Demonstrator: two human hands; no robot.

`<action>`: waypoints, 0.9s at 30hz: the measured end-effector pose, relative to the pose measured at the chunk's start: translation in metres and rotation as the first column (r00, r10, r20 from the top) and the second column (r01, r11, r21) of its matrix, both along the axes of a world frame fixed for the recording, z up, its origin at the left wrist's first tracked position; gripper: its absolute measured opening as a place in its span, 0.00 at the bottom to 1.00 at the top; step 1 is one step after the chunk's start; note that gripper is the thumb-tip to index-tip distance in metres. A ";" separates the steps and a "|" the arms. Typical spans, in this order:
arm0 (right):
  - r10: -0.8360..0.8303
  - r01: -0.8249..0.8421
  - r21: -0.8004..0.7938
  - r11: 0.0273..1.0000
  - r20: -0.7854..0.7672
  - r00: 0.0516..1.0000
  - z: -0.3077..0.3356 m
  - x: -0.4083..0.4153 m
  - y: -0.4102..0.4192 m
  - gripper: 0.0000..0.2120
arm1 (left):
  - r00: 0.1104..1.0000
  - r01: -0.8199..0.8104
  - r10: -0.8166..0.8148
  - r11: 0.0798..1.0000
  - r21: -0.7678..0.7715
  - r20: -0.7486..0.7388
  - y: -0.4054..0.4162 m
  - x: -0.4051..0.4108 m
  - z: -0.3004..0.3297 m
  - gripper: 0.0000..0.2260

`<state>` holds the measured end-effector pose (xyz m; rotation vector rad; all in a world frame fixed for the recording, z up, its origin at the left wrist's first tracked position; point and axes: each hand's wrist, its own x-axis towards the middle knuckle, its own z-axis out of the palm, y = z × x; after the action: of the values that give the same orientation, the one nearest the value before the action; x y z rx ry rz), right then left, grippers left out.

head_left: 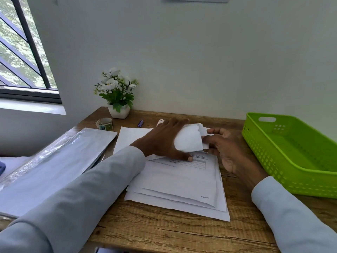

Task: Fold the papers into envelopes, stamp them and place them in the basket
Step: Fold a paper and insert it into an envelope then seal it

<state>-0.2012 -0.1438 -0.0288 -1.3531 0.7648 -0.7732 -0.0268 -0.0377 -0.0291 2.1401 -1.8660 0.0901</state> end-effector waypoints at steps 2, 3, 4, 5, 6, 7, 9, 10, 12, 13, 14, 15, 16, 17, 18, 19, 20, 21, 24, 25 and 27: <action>0.042 -0.042 -0.011 0.999 -0.067 0.997 0.000 0.001 0.002 0.13 | 1.000 0.031 -0.031 0.999 0.016 -0.005 0.001 -0.002 -0.003 0.52; 0.041 -0.043 -0.019 0.999 -0.093 0.995 0.000 0.002 0.002 0.13 | 0.999 0.045 -0.044 0.998 0.032 -0.009 0.002 -0.002 -0.004 0.52; 0.033 -0.036 -0.026 0.999 -0.114 0.993 0.000 0.002 0.001 0.14 | 0.998 0.057 -0.056 0.996 0.063 -0.013 0.002 -0.002 -0.005 0.53; 0.020 -0.025 -0.032 0.999 -0.131 0.991 -0.001 0.002 0.000 0.14 | 0.998 0.068 -0.066 0.992 0.107 -0.015 0.001 0.000 -0.005 0.54; 0.002 -0.007 -0.038 0.999 -0.146 0.989 -0.003 0.002 -0.001 0.14 | 0.997 0.076 -0.074 0.985 0.153 -0.014 0.002 0.002 -0.006 0.55; -0.018 0.011 -0.045 0.999 -0.158 0.987 -0.004 0.002 -0.003 0.13 | 0.997 0.076 -0.074 0.978 0.194 -0.017 0.003 0.006 -0.007 0.56; -0.045 0.035 -0.064 0.997 -0.170 0.984 -0.005 0.000 -0.006 0.08 | 0.998 0.062 -0.052 0.966 0.250 -0.045 0.008 0.014 -0.010 0.57; -0.053 0.042 -0.071 0.997 -0.168 0.984 -0.005 -0.001 -0.007 0.06 | 0.997 0.053 -0.037 0.962 0.267 -0.064 0.012 0.019 -0.011 0.57; -0.055 0.048 -0.048 0.998 -0.155 0.986 -0.004 -0.002 -0.010 0.05 | 0.997 0.043 -0.025 0.959 0.279 -0.069 0.016 0.023 -0.011 0.55; -0.036 0.033 -0.021 0.999 -0.151 0.988 -0.004 -0.001 -0.009 0.05 | 0.998 0.046 -0.033 0.962 0.267 -0.055 0.017 0.023 -0.010 0.54; -0.007 0.007 0.000 1.000 -0.160 0.987 -0.003 0.000 -0.008 0.06 | 0.998 0.056 -0.047 0.969 0.243 -0.041 0.018 0.021 -0.010 0.53; 0.024 -0.023 0.006 1.000 -0.180 0.983 -0.005 0.001 -0.006 0.06 | 0.997 0.069 -0.063 0.974 0.215 -0.031 0.017 0.019 -0.010 0.52; 0.050 -0.050 0.003 0.999 -0.202 0.978 -0.006 0.003 -0.004 0.05 | 0.997 0.079 -0.075 0.978 0.194 -0.029 0.016 0.017 -0.010 0.51; 0.063 -0.066 -0.004 0.998 -0.215 0.975 -0.008 0.005 -0.002 0.06 | 0.996 0.086 -0.081 0.978 0.189 -0.032 0.015 0.015 -0.011 0.51; 0.071 -0.075 -0.009 0.997 -0.218 0.973 -0.009 0.007 -0.001 0.06 | 0.996 0.090 -0.085 0.977 0.191 -0.036 0.013 0.013 -0.010 0.51; 0.082 -0.088 -0.018 0.996 -0.222 0.972 -0.010 0.007 -0.001 0.07 | 0.996 0.092 -0.087 0.976 0.200 -0.036 0.011 0.011 -0.009 0.51; 0.095 -0.103 -0.026 0.994 -0.228 0.969 -0.009 0.007 -0.001 0.08 | 0.996 0.094 -0.089 0.973 0.211 -0.031 0.009 0.011 -0.008 0.51; 0.107 -0.118 -0.034 0.992 -0.228 0.968 -0.008 0.006 -0.002 0.08 | 0.995 0.097 -0.094 0.971 0.218 -0.026 0.007 0.010 -0.007 0.51; 0.106 -0.117 -0.049 0.992 -0.195 0.975 -0.003 -0.001 -0.008 0.09 | 0.986 0.103 -0.071 0.969 0.222 -0.150 0.007 0.013 -0.004 0.49; 0.085 -0.100 -0.065 0.993 -0.194 0.977 -0.003 -0.003 -0.011 0.09 | 0.967 0.095 -0.040 0.972 0.213 -0.251 0.009 0.016 -0.003 0.47; 0.033 -0.056 -0.108 0.992 -0.210 0.977 -0.004 -0.006 -0.019 0.09 | 0.928 0.048 0.026 0.981 0.188 -0.372 0.010 0.025 -0.001 0.44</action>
<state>-0.2075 -0.1627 -0.0329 -1.5667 0.8615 -0.6539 -0.0014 -0.0275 -0.0304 2.0842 -1.7171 -0.4883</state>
